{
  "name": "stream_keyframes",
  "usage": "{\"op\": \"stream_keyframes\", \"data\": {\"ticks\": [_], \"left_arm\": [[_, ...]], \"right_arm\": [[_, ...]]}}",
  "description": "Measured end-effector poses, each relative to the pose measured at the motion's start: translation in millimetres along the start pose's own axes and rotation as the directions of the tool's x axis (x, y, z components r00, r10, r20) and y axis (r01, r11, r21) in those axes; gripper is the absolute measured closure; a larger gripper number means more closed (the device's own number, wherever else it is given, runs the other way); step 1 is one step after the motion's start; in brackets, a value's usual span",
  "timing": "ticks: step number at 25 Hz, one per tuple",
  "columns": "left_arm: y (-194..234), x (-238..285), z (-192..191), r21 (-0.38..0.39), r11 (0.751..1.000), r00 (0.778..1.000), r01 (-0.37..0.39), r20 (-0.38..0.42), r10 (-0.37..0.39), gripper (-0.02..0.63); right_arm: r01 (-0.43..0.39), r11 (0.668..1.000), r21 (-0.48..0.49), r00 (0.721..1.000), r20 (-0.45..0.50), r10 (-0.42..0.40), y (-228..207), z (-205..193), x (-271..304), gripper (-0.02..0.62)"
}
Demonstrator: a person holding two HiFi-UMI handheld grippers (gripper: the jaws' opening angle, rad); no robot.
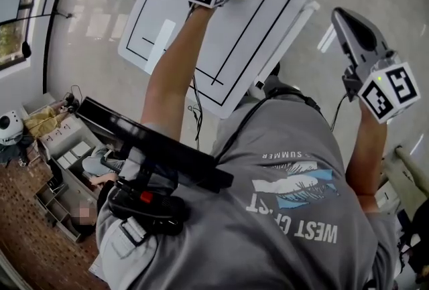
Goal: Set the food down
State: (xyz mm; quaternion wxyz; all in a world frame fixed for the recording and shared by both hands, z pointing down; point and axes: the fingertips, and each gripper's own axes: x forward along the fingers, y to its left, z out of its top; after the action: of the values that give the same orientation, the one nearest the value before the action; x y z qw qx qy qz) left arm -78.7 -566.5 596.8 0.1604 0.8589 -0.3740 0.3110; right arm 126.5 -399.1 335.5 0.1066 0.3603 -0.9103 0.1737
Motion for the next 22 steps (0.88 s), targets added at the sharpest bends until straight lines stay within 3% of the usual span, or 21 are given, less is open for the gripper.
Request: {"op": "stream_keyframes", "data": {"ticks": [7,13,17,22], "left_arm": [[9,23,-17,0.093,0.996,0.996,-0.017,-0.091,0.026,0.505],[12,35,-21,0.231,0.973,0.989,-0.022,-0.135,0.055,0.505],[12,42,-26,0.348,0.937,0.982,-0.020,-0.170,0.084,0.505],[13,49,-34,0.496,0.868,0.964,-0.013,-0.224,0.142,0.505]], "right_arm": [[0.015,1.000,0.006,1.000,-0.013,-0.015,-13,-4,2,0.588],[0.021,1.000,0.011,0.999,-0.024,-0.021,-18,-4,4,0.588],[0.020,1.000,0.016,0.999,-0.034,-0.019,-21,-7,8,0.588],[0.016,1.000,0.018,0.999,-0.041,-0.015,-25,-10,12,0.588]]}}
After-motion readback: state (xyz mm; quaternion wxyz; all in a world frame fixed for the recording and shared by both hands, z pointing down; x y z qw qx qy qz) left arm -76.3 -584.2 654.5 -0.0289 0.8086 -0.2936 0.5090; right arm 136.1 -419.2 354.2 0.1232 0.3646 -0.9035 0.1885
